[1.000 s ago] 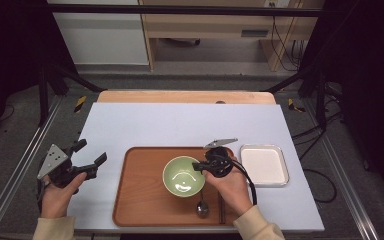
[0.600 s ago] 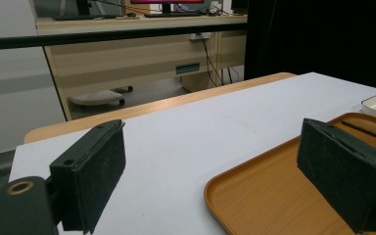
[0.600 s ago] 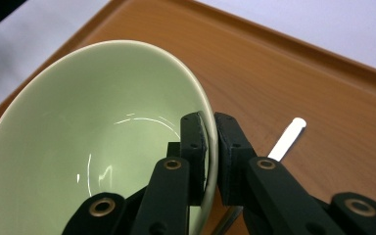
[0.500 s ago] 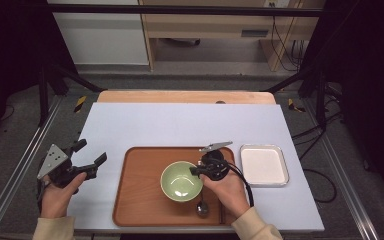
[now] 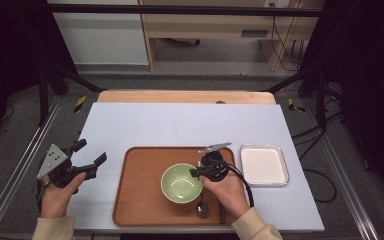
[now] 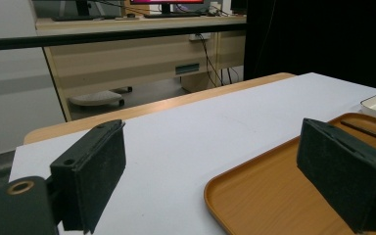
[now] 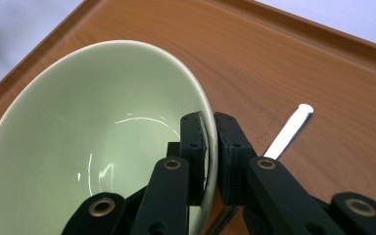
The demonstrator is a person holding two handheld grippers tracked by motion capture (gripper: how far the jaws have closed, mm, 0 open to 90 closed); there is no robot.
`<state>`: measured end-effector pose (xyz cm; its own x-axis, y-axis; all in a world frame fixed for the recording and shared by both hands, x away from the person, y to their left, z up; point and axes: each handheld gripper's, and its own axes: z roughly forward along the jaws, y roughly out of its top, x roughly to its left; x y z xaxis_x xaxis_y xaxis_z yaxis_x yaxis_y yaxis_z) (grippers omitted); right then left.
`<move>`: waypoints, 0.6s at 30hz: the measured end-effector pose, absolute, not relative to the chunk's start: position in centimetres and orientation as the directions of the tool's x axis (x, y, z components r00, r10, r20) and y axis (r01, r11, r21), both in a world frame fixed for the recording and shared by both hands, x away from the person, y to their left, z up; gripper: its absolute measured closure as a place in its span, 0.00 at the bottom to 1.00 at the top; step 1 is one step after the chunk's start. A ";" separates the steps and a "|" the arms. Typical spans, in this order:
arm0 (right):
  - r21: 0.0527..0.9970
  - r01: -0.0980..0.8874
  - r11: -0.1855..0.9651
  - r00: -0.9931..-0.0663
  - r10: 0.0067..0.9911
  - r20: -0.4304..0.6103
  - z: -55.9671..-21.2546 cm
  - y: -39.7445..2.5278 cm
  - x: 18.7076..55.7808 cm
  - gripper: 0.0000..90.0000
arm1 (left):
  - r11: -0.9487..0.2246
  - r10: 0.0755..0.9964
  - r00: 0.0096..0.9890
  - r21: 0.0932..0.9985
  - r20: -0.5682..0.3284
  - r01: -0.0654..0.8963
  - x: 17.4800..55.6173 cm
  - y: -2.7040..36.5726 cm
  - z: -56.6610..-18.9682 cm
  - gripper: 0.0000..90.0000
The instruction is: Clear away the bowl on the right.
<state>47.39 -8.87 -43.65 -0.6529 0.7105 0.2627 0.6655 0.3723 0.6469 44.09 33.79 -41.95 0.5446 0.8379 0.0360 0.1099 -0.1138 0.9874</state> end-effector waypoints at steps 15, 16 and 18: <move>0.628 0.684 0.372 -0.640 0.719 0.271 -44.0 -9.1 47.5 0.93 | -0.115 0.837 0.546 0.987 0.037 0.109 44.1 33.7 -41.9 0.12; 0.625 0.685 0.374 -0.639 0.721 0.269 -44.0 -9.1 47.5 0.93 | -0.114 0.837 0.546 0.987 0.036 0.109 44.1 33.8 -41.9 0.12; 0.623 0.686 0.375 -0.637 0.723 0.267 -44.0 -9.0 47.5 0.93 | -0.116 0.837 0.546 0.987 0.037 0.110 44.1 33.8 -41.9 0.12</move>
